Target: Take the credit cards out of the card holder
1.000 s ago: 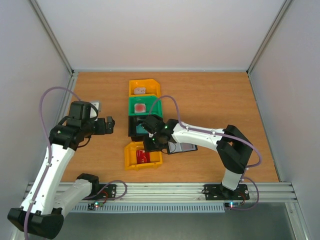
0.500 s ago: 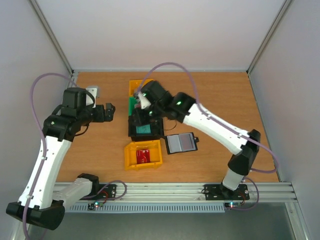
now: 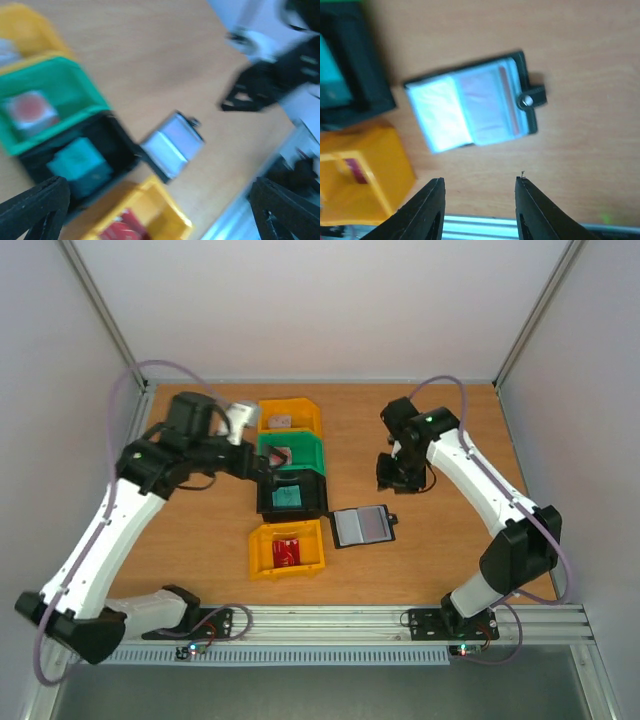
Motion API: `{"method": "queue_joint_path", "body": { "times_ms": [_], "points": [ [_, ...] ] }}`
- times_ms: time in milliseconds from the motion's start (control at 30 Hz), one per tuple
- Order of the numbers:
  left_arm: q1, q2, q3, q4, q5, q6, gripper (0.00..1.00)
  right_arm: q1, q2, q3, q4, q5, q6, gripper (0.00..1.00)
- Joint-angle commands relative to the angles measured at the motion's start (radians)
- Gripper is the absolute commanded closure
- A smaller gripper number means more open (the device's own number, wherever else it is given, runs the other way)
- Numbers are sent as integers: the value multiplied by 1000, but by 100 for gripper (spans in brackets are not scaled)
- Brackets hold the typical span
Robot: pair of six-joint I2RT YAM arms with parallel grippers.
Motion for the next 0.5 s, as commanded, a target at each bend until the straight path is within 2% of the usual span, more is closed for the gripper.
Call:
{"method": "queue_joint_path", "body": {
  "times_ms": [0,133,233,333,433,467],
  "points": [
    [-238,75,21,26,87,-58,3,-20,-7,-161,54,-51,-48,60],
    [-398,157,-10,45,47,-14,15,-20,4,-287,226,-150,-28,58],
    [-539,225,-14,94,-52,231,20,-21,63,-314,323,-177,-34,58],
    [-572,298,-3,159,-195,511,24,-20,151,-309,365,-185,-51,58],
    [-570,400,61,131,-337,688,32,-23,212,-320,398,-161,-54,58],
    [-562,457,103,90,-369,683,38,-24,235,-321,401,-153,-55,58]
  ]
}}
